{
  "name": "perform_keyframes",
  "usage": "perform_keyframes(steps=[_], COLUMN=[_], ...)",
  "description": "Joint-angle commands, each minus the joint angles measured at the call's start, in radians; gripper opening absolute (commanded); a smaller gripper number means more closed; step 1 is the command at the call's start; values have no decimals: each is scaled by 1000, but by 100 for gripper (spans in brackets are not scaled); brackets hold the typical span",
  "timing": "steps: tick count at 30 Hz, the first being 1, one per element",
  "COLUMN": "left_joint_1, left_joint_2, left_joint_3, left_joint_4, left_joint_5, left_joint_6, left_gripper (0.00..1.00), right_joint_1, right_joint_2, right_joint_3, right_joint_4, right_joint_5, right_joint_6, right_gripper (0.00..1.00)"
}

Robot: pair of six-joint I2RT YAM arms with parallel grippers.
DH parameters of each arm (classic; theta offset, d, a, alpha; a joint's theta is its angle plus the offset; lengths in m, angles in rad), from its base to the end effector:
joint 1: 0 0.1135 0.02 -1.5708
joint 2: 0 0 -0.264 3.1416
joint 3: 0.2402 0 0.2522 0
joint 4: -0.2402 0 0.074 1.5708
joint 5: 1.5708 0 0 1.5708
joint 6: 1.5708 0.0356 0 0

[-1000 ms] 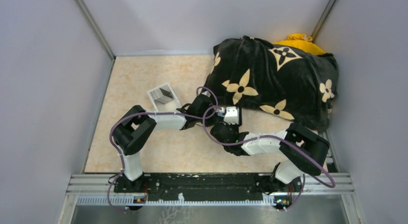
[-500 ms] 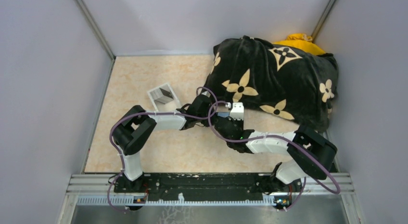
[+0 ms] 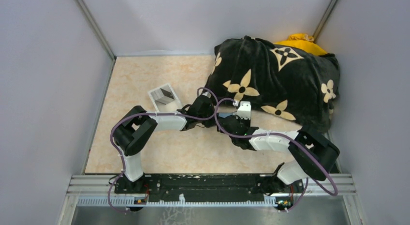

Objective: Put the credit cards into the card holder
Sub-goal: Open the card holder at the center of the board, then insert the credit card into the card holder.

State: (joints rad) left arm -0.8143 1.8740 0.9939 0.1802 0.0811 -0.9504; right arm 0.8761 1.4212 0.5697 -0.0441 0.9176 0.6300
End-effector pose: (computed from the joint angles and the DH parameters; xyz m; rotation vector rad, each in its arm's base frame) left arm 0.2621 -0.2819 0.1443 -0.1219 2.4776 -0.9550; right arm 0.1798 0.1716 0.1552 0.1009 2.0718 -0.2459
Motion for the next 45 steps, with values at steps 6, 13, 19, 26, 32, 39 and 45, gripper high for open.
perform_keyframes(steps=[6, 13, 19, 26, 32, 39, 45], left_joint_1=[10, 12, 12, 11, 10, 11, 11], left_joint_2=[-16, -78, -96, -57, -2, 57, 84], left_joint_3=[-42, -45, -61, -44, -12, 12, 25], left_joint_4=[-110, -59, 118, 275, 299, 296, 292], left_joint_5=[-48, -71, -12, 80, 100, 97, 90], left_joint_6=[32, 58, 111, 143, 136, 114, 100], left_gripper=[0, 0, 0, 0, 0, 0, 0], right_joint_1=[-57, -91, -99, -124, -132, -138, -138], right_joint_2=[64, 75, 67, 58, 46, 33, 33], right_joint_3=[50, 62, 58, 40, 34, 22, 17], right_joint_4=[-64, -130, -157, -148, -146, -139, -131], right_joint_5=[-97, -188, -224, -272, -283, -296, -305], right_joint_6=[32, 63, 83, 94, 94, 99, 99], right_gripper=[0, 0, 0, 0, 0, 0, 0])
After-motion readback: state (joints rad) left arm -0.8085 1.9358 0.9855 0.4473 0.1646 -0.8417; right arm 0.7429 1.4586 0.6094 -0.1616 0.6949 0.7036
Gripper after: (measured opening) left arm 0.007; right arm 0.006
